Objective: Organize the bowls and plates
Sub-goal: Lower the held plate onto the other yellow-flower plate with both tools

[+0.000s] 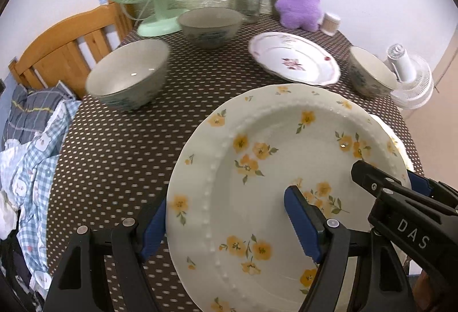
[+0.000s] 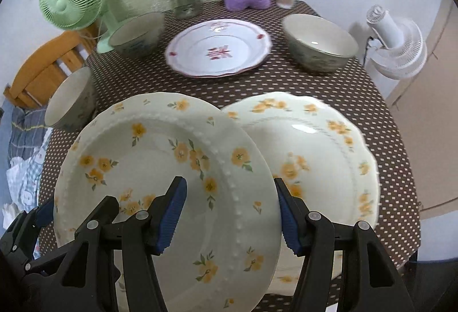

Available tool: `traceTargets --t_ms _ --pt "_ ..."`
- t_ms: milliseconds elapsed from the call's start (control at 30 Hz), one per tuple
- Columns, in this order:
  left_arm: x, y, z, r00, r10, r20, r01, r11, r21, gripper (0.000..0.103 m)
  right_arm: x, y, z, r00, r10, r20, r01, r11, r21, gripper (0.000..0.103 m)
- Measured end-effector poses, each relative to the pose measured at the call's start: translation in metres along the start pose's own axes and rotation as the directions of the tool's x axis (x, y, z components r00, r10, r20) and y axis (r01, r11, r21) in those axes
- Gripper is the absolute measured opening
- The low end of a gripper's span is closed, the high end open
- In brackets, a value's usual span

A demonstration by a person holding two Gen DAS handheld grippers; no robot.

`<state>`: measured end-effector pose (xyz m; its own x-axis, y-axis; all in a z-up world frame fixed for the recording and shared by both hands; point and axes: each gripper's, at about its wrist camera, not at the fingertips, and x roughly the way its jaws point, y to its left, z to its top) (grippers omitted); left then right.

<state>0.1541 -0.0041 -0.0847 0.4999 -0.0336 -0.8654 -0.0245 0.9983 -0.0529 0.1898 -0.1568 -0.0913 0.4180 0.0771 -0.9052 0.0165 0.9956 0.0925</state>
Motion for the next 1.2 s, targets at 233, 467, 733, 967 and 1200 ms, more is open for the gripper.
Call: traceTargets --t_ms 233,467,733,967,1200 --pt "0.007 -0.041 0.003 1.0 -0.025 -0.009 0.026 0.999 0.033 0.077 -0.002 -0.046 0.001 1.0 -0.027 -0.005 0.027 0.999 0.035 0.064" --pt "0.019 -0.082 0.004 0.998 -0.046 -0.033 0.048 0.997 0.066 0.077 0.004 -0.09 0.001 0.998 -0.055 -0.026 0.056 0.996 0.069 0.064" --pt "0.037 -0.119 0.003 0.998 -0.03 -0.059 0.035 0.996 0.085 0.077 0.018 -0.12 0.003 0.996 -0.064 -0.059 0.069 0.995 0.077 0.064" --pt "0.047 -0.132 0.003 0.996 -0.021 -0.084 0.027 0.997 0.076 0.077 0.026 -0.133 0.006 0.995 -0.062 -0.073 0.067 0.995 0.069 0.063" --pt "0.055 -0.136 0.004 0.997 0.008 -0.077 -0.002 0.997 0.081 0.079 0.034 -0.139 0.007 0.995 -0.052 -0.087 0.059 0.995 0.08 0.061"
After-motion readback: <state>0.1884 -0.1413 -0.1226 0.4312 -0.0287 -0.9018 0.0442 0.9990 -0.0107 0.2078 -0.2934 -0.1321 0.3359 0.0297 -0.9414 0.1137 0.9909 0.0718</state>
